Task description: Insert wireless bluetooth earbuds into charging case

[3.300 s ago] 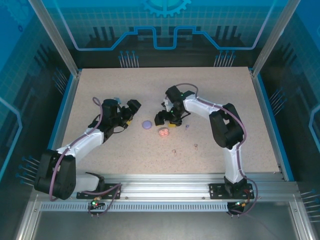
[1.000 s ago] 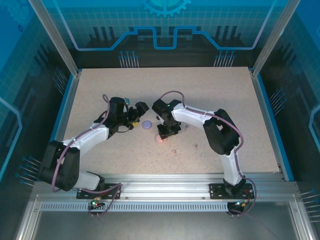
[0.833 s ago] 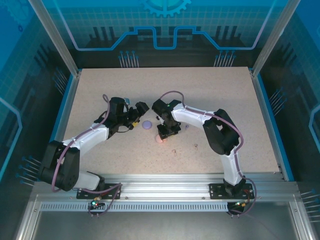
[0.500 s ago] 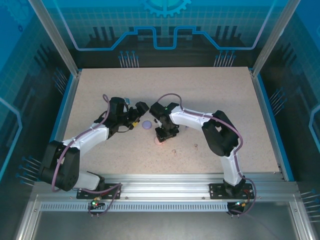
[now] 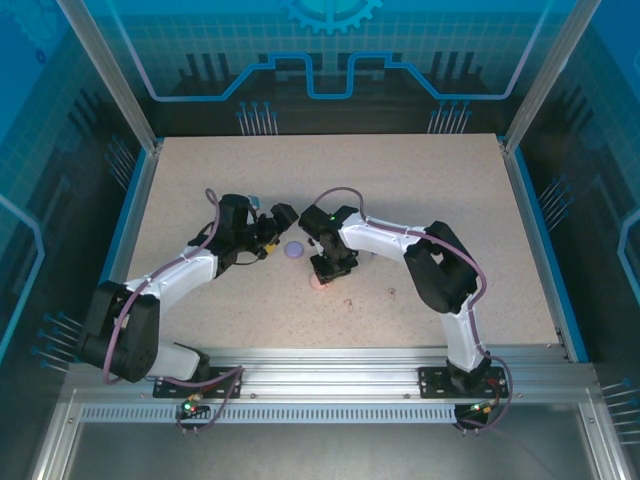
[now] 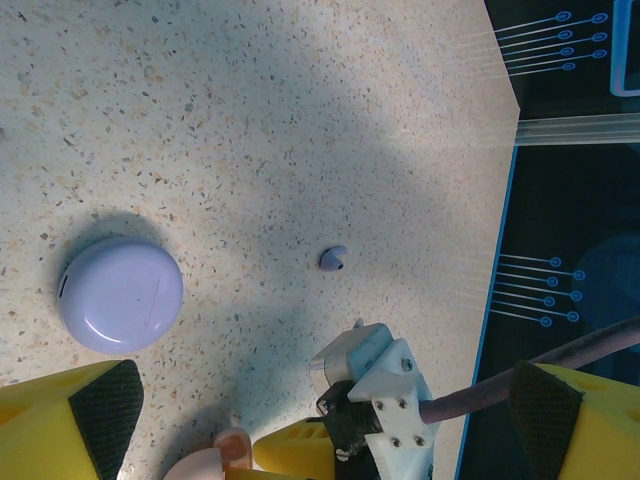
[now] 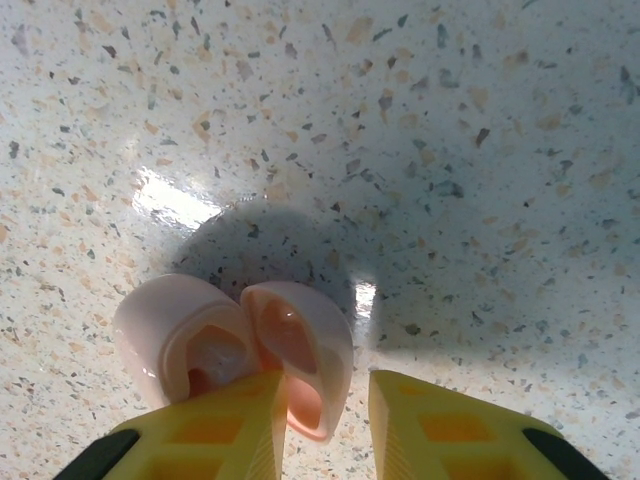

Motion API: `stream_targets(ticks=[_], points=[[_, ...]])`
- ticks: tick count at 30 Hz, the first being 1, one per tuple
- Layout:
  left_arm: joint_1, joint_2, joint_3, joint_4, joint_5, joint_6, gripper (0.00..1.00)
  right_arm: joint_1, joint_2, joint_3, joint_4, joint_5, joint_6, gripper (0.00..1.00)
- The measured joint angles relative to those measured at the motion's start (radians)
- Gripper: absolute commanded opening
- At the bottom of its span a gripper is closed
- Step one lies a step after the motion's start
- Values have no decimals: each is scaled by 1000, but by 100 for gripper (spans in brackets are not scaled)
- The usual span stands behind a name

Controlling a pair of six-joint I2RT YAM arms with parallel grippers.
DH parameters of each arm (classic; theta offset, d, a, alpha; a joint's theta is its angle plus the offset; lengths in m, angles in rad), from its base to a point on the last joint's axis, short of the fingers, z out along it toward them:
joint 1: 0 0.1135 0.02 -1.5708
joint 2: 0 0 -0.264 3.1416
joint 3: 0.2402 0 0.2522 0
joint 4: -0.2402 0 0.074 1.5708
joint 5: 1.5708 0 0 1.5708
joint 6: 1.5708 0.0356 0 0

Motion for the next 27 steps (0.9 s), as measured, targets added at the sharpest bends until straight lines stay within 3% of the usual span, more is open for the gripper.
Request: stream_targets(ticks=[27], points=[[-1, 0, 0, 0, 0, 0, 99, -2, -31, -36, 9, 4, 0, 30]])
